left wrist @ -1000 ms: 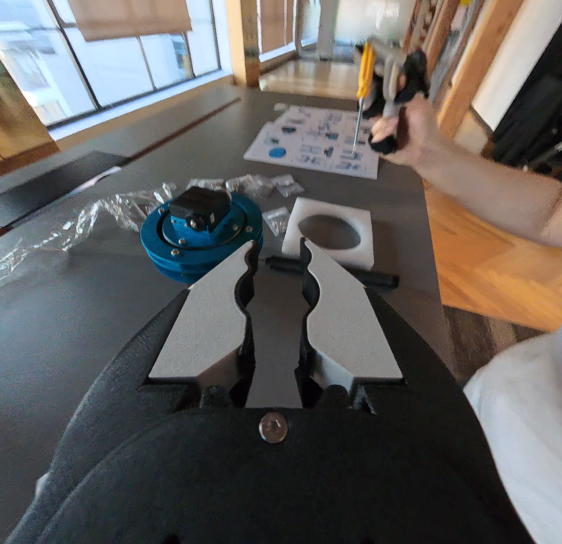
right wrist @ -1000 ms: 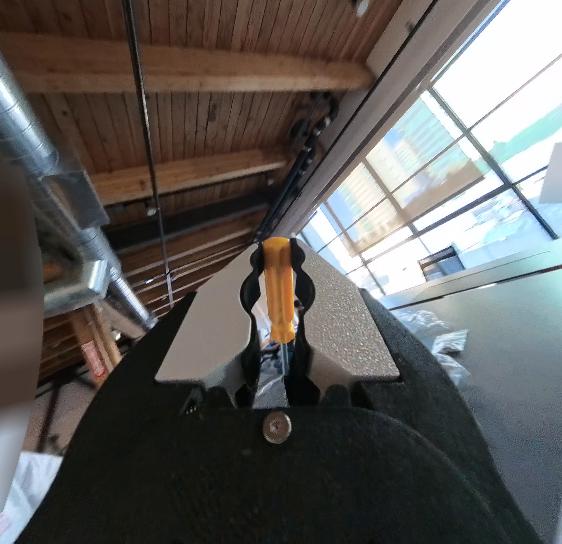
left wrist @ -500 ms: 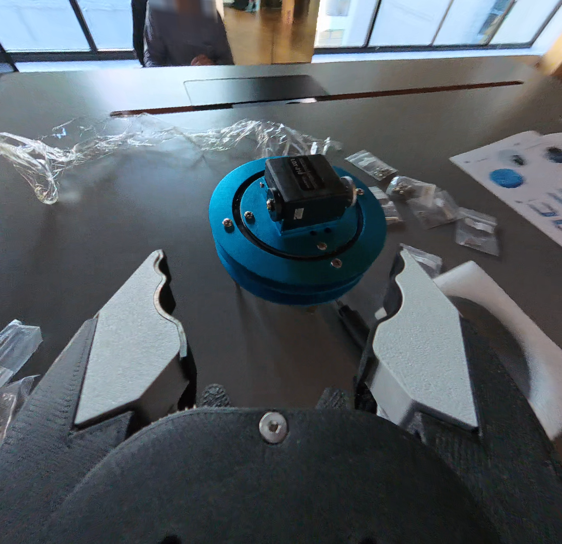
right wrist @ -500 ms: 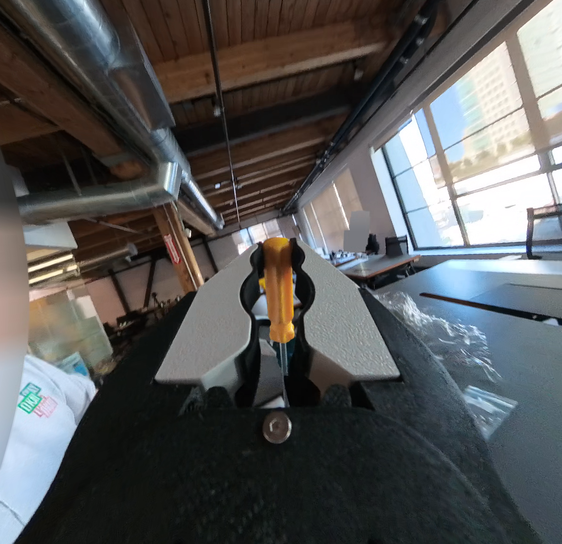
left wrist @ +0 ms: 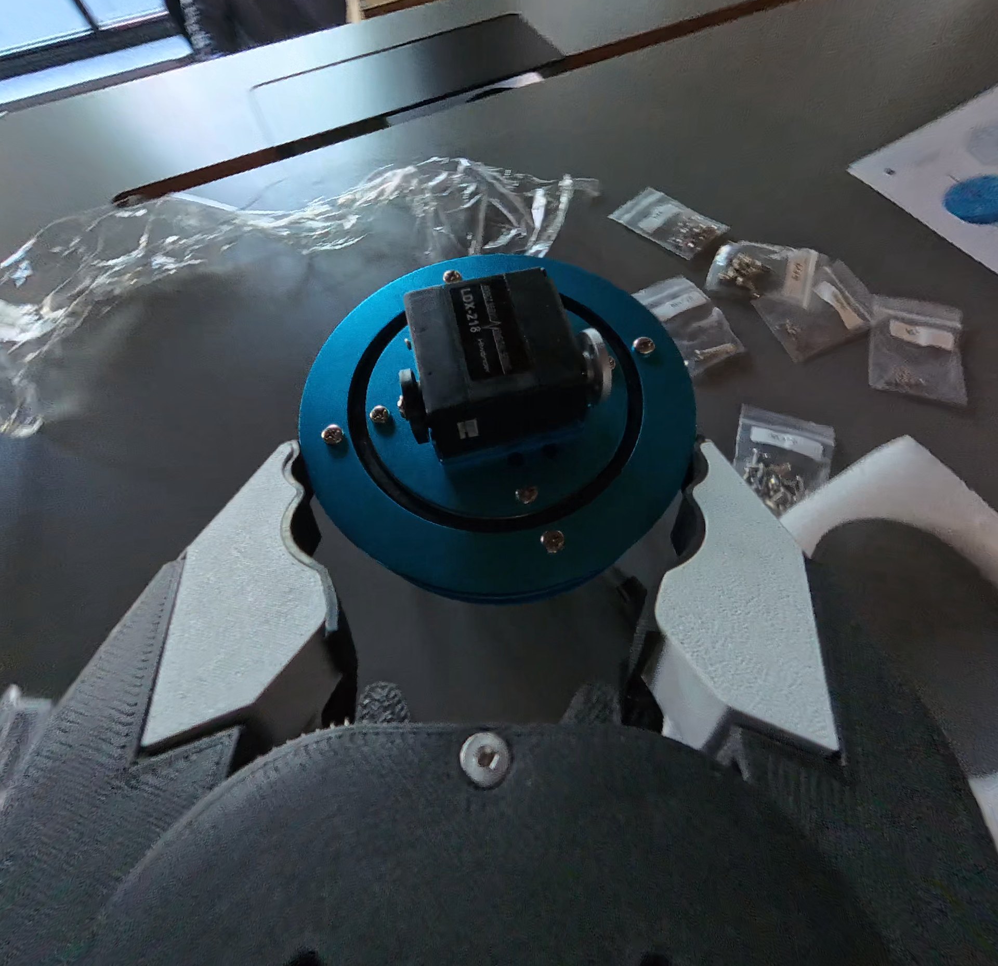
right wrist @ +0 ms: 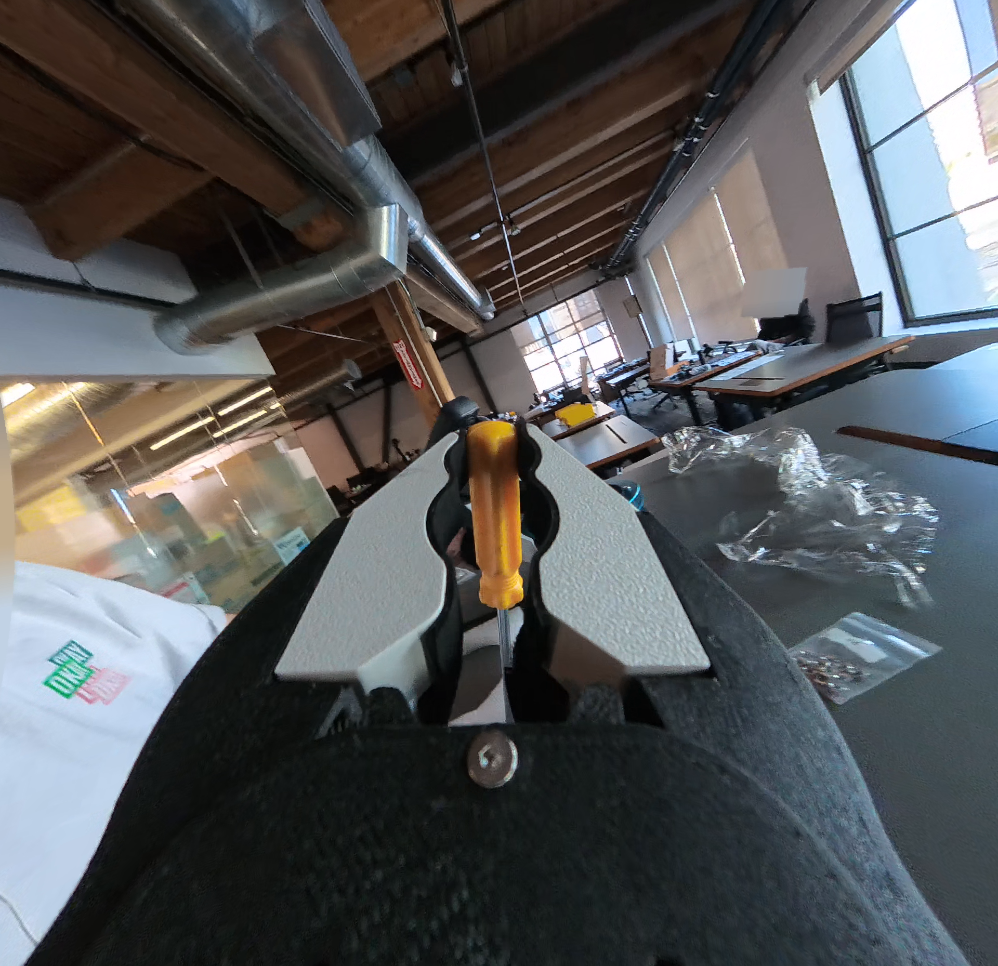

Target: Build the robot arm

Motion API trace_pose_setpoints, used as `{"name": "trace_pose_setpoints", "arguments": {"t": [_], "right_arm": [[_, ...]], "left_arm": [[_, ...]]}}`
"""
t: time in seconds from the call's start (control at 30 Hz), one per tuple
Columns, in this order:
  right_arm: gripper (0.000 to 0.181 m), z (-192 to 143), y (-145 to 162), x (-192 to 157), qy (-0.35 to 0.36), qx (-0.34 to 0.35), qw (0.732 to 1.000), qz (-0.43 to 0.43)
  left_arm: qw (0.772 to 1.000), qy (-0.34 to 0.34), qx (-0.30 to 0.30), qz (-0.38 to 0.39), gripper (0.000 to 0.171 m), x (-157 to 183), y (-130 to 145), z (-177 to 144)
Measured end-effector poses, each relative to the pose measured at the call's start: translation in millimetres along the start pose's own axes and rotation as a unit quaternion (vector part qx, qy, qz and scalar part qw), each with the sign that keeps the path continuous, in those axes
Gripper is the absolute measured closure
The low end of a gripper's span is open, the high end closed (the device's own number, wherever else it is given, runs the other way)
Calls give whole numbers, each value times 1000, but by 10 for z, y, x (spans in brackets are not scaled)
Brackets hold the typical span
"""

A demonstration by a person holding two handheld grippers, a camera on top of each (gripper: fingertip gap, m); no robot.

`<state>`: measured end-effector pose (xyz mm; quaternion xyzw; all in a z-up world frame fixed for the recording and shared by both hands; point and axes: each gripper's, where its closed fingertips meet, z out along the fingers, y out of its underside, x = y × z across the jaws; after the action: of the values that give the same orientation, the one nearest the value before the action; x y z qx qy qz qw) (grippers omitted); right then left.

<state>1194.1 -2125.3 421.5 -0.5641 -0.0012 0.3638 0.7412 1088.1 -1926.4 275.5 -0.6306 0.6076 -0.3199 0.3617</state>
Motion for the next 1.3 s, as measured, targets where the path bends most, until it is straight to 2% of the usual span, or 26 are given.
{"name": "trace_pose_setpoints", "arguments": {"t": [0.1, 0.17, 0.3, 0.37, 0.47, 0.57, 0.63, 0.7, 0.73, 0.77, 0.8, 0.87, 0.97, 1.07, 1.1, 1.2, 1.3], "right_arm": [[166, 60, 76, -32, -3, -15, 1000, -2], [166, 115, 92, -48, 8, -20, 1000, -20], [165, 335, 105, -130, 9, -18, 999, -40], [166, 509, 166, -153, 7, -24, 999, -46], [165, 791, 304, -205, -7, -35, 998, -58], [165, 1015, 441, -266, -26, -42, 997, -62], [165, 1108, 514, -352, -48, -47, 995, -77], [165, 1176, 564, -441, -68, -56, 990, -106], [166, 1205, 572, -493, -81, -59, 988, -122], [166, 1237, 571, -545, -93, -60, 985, -134], [165, 1271, 561, -590, -103, -62, 983, -142], [165, 1340, 517, -672, -123, -60, 980, -142], [166, 1449, 427, -683, -130, -61, 983, -112], [166, 1555, 313, -626, -136, -43, 988, -53], [166, 1581, 278, -640, -146, -32, 988, -31], [166, 1653, 300, -779, -189, -28, 981, 4], [166, 1688, 360, -887, -206, -32, 978, 3]], "left_arm": [[993, 96, 2, 61, 39, 36, 6, -11], [980, 172, 8, 103, 40, 54, 20, -47], [931, 321, 20, 175, 46, 30, 62, -167], [905, 374, 27, 202, 46, 6, 73, -199], [873, 439, 46, 209, 50, -13, 56, -235], [864, 475, 74, 150, 53, -72, -108, -372], [875, 452, 126, 119, 56, -210, -307, -560], [886, 424, 174, 77, 73, -296, -452, -830], [887, 419, 189, 38, 88, -273, -490, -975], [888, 418, 191, -10, 97, -205, -494, -1100], [886, 425, 181, -51, 97, -70, -452, -1214], [890, 420, 152, -95, 111, 279, -279, -1325], [929, 333, 155, -40, 111, 648, 4, -1217], [966, 211, 143, 37, 116, 652, 168, -1020], [969, 194, 140, 57, 122, 668, 170, -1004], [962, 207, 145, 102, 137, 855, 96, -1031], [961, 210, 139, 112, 135, 948, 47, -961]]}}
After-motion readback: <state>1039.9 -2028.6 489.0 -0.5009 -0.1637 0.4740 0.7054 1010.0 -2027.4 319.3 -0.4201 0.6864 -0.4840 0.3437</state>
